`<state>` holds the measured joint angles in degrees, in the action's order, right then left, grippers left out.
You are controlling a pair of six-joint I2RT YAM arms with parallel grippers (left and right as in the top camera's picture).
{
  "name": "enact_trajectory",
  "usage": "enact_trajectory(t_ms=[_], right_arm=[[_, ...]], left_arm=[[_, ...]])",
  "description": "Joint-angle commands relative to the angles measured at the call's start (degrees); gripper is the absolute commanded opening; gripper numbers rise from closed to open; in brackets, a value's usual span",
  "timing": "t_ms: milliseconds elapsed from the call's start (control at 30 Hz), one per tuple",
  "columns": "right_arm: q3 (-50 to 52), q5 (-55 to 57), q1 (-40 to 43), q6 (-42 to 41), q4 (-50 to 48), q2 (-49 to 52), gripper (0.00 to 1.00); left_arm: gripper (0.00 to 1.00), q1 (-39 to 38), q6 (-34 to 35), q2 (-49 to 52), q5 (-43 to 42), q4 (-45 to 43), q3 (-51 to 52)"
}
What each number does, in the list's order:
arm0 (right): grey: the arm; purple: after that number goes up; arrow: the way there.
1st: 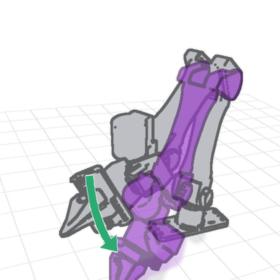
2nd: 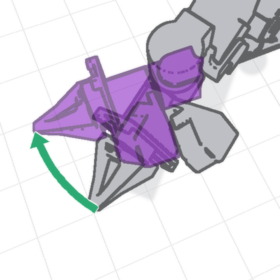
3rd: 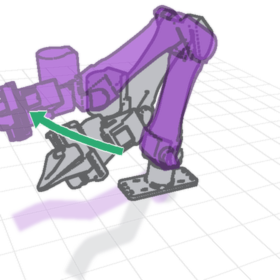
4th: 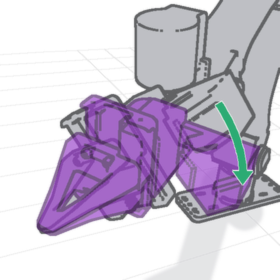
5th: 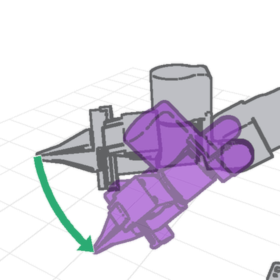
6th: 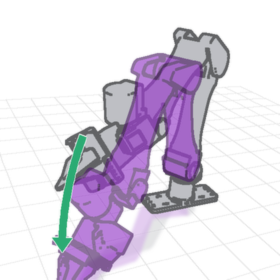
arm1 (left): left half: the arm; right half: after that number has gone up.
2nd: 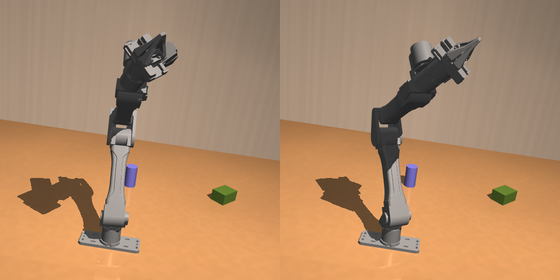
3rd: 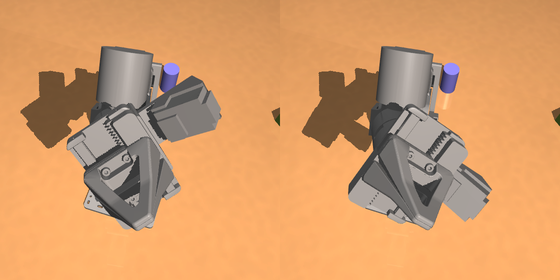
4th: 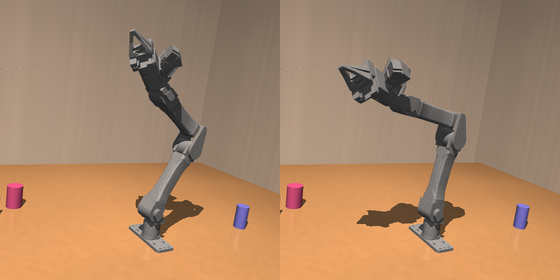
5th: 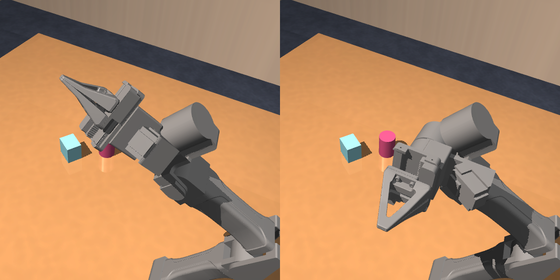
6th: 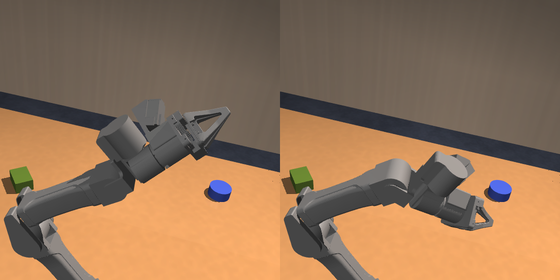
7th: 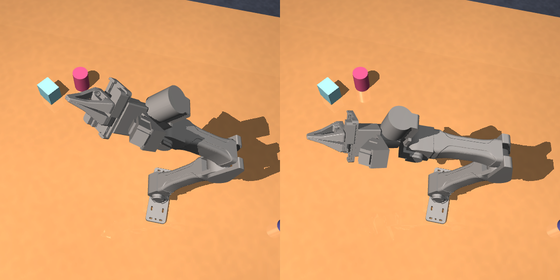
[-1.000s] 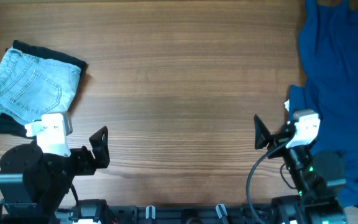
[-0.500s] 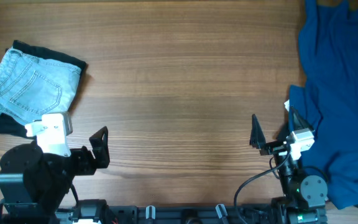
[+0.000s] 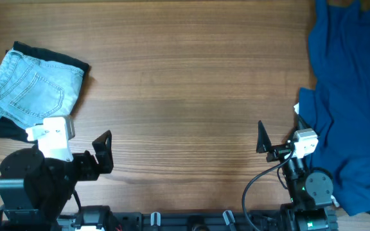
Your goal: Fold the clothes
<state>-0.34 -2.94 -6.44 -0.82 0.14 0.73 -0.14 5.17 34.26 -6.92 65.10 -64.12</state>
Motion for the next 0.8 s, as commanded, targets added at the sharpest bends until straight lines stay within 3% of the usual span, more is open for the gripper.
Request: enact_trajectory(t_ms=[0,533,767], right_arm=[[0.04,-0.09,0.31,-0.7,-0.24,-0.52,1.0],[0.04,-0.09,0.31,-0.72,-0.24,-0.52,1.0],[0.04,-0.09,0.31,-0.72,-0.24,-0.52,1.0]], left_arm=[[1.0,0.0,-0.9,-0.13,-0.7,-0.11,0.17],[1.0,0.0,-0.9,-2.1,1.42,1.33,1.99],[1.0,0.0,2.03,-21.75,-0.09,-22.82,34.91]])
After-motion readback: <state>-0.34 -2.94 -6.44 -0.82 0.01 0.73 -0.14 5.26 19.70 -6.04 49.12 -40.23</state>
